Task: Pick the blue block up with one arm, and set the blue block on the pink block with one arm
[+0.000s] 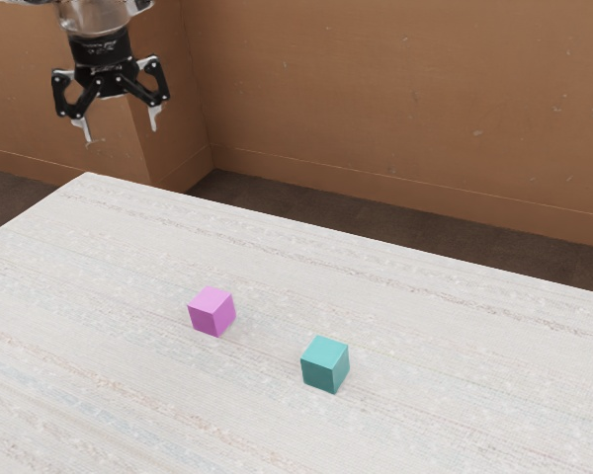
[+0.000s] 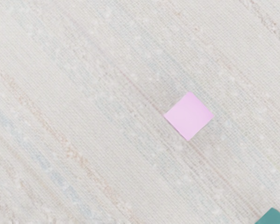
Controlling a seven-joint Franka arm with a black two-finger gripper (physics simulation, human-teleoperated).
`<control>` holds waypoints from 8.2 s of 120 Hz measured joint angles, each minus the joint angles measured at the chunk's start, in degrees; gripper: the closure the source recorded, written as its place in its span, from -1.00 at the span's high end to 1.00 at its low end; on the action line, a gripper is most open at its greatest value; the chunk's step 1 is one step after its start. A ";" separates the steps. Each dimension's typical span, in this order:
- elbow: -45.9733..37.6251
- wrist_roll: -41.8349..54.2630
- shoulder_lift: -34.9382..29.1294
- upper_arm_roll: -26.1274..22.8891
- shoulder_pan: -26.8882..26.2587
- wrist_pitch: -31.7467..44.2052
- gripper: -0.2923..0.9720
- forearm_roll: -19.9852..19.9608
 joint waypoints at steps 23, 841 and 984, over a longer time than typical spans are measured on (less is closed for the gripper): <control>-3.43 -11.45 -1.57 0.62 4.35 2.44 0.54 0.65; -33.57 39.77 15.55 -0.60 0.36 51.07 0.05 2.92; -15.13 -10.24 -7.86 2.31 -9.86 7.93 0.54 -4.26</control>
